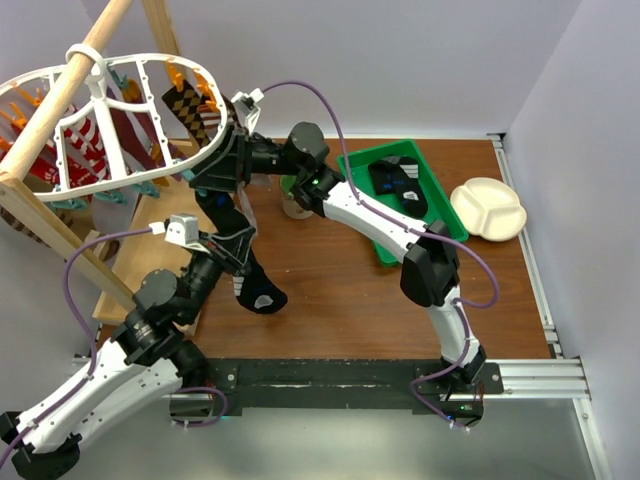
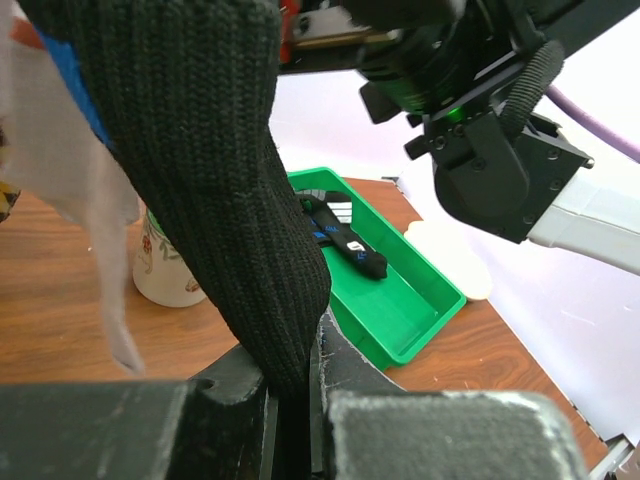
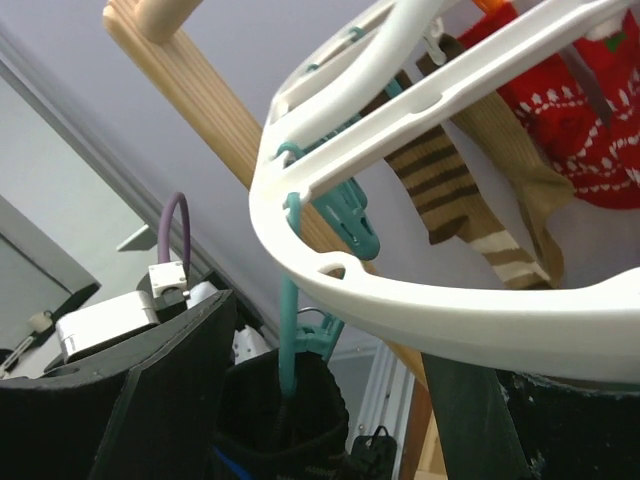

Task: Remove the socks clipped to the hanger
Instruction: Remove the sock from the hanger.

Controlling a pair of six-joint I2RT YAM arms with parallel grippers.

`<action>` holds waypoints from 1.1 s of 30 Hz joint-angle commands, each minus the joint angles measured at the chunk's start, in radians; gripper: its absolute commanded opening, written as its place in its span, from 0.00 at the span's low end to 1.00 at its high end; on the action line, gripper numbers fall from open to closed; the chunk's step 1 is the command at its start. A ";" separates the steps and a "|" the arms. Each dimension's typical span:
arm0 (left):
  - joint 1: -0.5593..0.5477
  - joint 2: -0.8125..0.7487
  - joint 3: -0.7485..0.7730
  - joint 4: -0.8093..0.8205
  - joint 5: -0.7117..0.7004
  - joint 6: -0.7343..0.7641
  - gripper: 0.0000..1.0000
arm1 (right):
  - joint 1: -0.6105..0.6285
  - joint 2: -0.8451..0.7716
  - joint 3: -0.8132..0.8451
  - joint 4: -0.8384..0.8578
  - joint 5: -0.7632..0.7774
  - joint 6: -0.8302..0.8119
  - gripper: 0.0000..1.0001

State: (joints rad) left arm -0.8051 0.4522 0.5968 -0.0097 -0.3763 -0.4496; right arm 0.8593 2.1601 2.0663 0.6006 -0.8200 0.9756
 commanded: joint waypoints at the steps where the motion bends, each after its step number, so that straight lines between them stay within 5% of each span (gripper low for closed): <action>1: -0.002 0.013 0.018 -0.013 0.059 0.019 0.00 | 0.034 -0.006 0.061 -0.018 0.018 -0.008 0.74; 16: -0.002 0.014 0.014 -0.012 0.060 0.017 0.00 | 0.047 -0.029 0.026 0.016 0.078 0.020 0.69; 20: -0.003 0.016 0.011 -0.012 0.059 0.017 0.00 | 0.049 -0.037 0.014 0.019 0.090 0.018 0.60; 25: -0.002 0.016 0.009 -0.013 0.059 0.017 0.00 | 0.049 -0.039 0.014 0.013 0.099 0.015 0.25; 28: -0.002 0.011 0.009 -0.019 0.062 0.015 0.00 | 0.049 -0.042 0.014 0.001 0.107 0.003 0.13; 33: -0.003 0.003 0.003 -0.026 0.062 0.014 0.00 | 0.049 -0.046 0.015 -0.015 0.113 -0.009 0.06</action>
State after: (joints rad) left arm -0.8055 0.4625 0.5964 -0.0483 -0.3325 -0.4492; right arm 0.8944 2.1662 2.0682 0.5995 -0.7177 0.9833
